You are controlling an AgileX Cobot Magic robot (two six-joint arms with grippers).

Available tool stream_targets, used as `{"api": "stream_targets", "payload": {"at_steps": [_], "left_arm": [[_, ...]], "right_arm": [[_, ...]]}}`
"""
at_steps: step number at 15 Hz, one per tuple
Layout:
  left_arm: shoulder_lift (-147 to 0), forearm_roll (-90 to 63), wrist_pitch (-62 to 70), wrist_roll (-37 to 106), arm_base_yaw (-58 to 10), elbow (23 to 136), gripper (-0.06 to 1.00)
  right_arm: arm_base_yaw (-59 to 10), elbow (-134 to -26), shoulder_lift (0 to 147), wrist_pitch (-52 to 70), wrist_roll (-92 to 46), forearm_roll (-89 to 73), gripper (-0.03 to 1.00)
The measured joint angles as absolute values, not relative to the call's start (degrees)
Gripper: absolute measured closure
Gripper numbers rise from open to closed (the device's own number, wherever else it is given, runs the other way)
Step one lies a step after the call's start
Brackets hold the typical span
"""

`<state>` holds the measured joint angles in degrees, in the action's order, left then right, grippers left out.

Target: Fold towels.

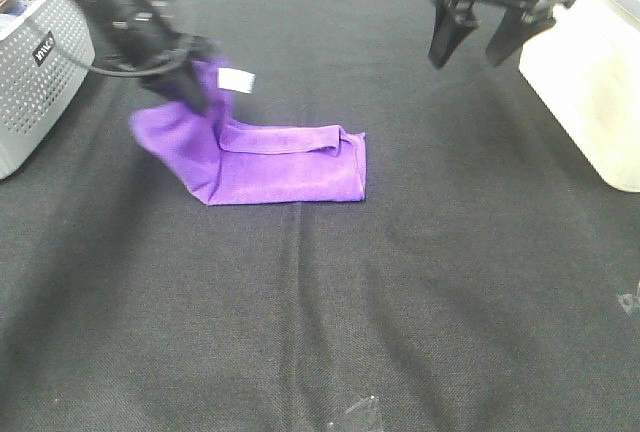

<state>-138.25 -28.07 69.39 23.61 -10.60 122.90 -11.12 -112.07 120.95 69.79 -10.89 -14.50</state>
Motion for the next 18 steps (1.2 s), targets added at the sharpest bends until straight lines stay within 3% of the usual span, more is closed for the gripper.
{"api": "stream_targets", "payload": {"at_steps": [6,11,12,13,14,15,16,18], "left_arm": [[-140.7,-34.7,67.0,21.9,-18.2,124.1,0.91],[-149.3,-35.1,62.1,13.5,-22.9,135.6,0.89],[-150.1,-35.7,61.0,13.2,-23.7,136.8,0.8],[-150.6,-36.7,59.4,13.0,-24.5,137.3,0.65],[-150.6,-37.8,57.4,13.0,-25.6,137.2,0.59],[-150.6,-39.4,55.2,12.9,-26.2,137.6,0.39],[-150.6,-41.8,53.1,12.9,-26.7,137.7,0.33],[-150.6,-44.6,51.8,13.3,-27.0,137.8,0.29]], "right_arm": [[-11.1,-112.1,116.3,69.9,-10.8,-14.5,0.24],[-11.1,-112.1,115.1,69.9,-10.8,-14.6,0.24],[-11.1,-112.1,114.6,69.9,-10.8,-14.6,0.24],[-11.1,-112.1,114.1,70.0,-10.8,-14.6,0.24],[-11.1,-112.1,113.8,70.0,-10.8,-14.7,0.24],[-11.1,-112.1,113.6,70.0,-10.8,-14.8,0.24],[-11.1,-112.1,113.4,70.0,-10.8,-14.8,0.24],[-11.1,-112.1,113.2,70.0,-10.8,-14.8,0.24]]}}
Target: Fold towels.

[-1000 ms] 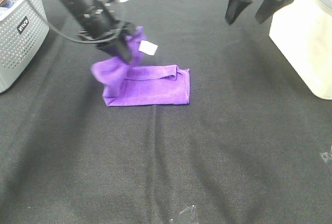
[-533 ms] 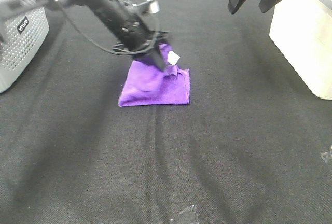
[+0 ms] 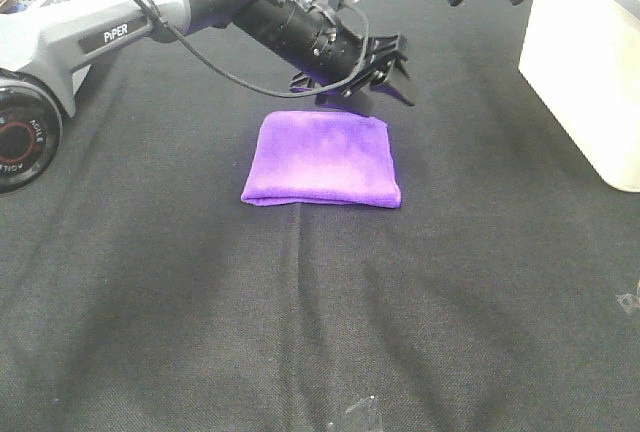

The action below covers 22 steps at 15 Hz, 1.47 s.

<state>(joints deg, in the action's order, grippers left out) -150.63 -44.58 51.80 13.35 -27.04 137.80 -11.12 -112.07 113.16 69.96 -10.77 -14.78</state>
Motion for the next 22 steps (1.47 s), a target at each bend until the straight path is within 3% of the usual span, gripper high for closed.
{"api": "stream_targets", "payload": {"at_steps": [3,9,13,15,19,20,22], "left_arm": [[-149.9,-42.9,54.5,15.4,-26.0,137.8,0.29],[-140.1,-20.1,67.6,7.6,-17.9,143.8,0.27],[-136.5,-12.1,69.3,6.1,-15.0,145.1,0.27],[-133.2,-8.9,69.4,4.4,-9.7,144.7,0.22],[-126.7,-8.3,69.4,4.4,-3.0,137.5,0.2],[-120.0,-7.3,69.4,5.0,0.5,129.7,0.19],[-115.5,-6.4,69.4,5.7,1.6,124.3,0.19]], "right_arm": [[-11.1,-112.1,112.6,70.0,-10.8,-14.8,0.24],[-11.1,-112.1,112.5,70.0,-8.4,-10.8,0.24],[-11.1,-112.1,112.5,70.0,-7.2,-10.4,0.24],[-9.4,-112.1,110.6,70.0,-5.2,-10.4,0.24],[-5.5,-111.2,105.8,70.0,-3.7,-9.5,0.23],[-5.4,-106.4,100.2,69.7,-3.4,-8.8,0.18],[-5.4,-102.0,96.7,69.7,-3.3,-8.7,0.16]]}}
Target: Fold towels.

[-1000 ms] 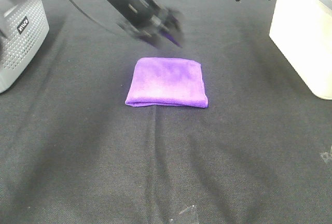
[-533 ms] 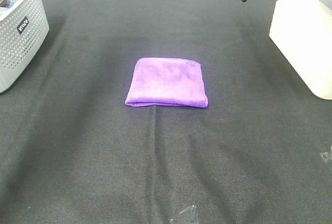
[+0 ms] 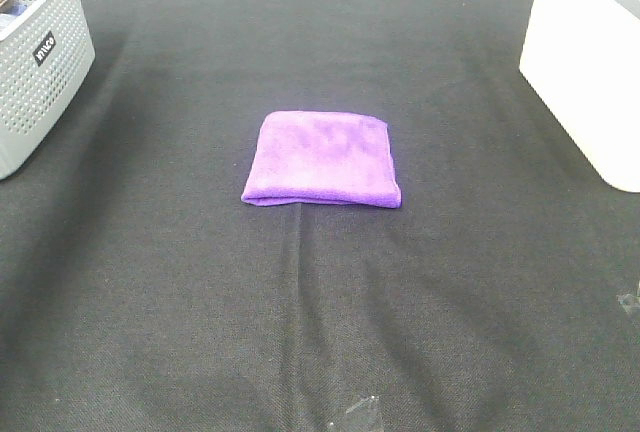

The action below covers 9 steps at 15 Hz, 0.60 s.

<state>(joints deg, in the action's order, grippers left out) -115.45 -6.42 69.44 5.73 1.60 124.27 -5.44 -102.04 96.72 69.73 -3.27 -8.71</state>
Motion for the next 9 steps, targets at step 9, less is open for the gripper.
{"api": "stream_targets", "payload": {"at_steps": [9], "left_arm": [[-60.4,-4.9,69.8,7.2,2.0,68.4,0.18]], "right_arm": [[-5.4,-62.2,47.1,69.9,-0.3,-7.1,0.14]]}}
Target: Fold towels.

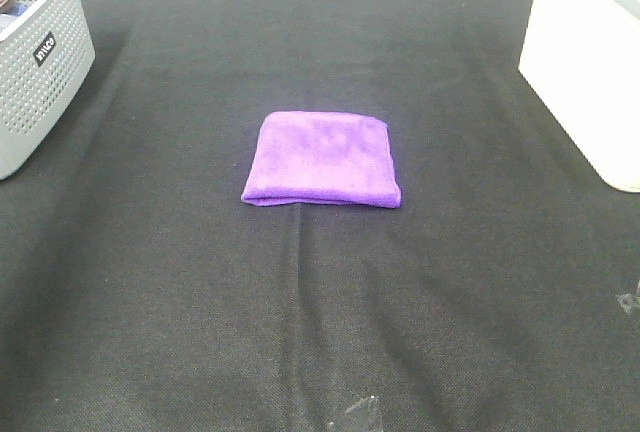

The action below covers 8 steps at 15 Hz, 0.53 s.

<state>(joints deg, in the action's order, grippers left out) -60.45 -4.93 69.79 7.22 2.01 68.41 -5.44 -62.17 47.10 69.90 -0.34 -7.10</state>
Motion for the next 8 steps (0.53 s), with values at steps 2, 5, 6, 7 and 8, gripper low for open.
{"api": "stream_targets", "payload": {"at_steps": [2,5,6,7,8], "left_arm": [[-48.8,-4.9,69.8,7.2,2.0,60.3,0.18],[-30.2,-2.9,70.0,7.2,2.0,49.0,0.18],[-25.8,-2.4,70.0,7.2,2.0,46.6,0.18],[-22.1,-2.4,70.0,7.1,2.0,44.4,0.18],[-18.7,-2.6,70.1,6.3,2.0,42.6,0.18]], "right_arm": [[-5.4,-57.1,37.3,70.0,-0.3,-7.1,0.14],[-5.4,-50.2,24.6,70.0,-0.3,-7.1,0.14],[-5.4,-48.3,20.9,70.0,-0.3,-7.1,0.14],[-5.4,-46.6,18.4,70.0,-0.3,-7.1,0.14],[-5.4,-45.0,15.5,70.0,-0.3,-7.1,0.14]]}}
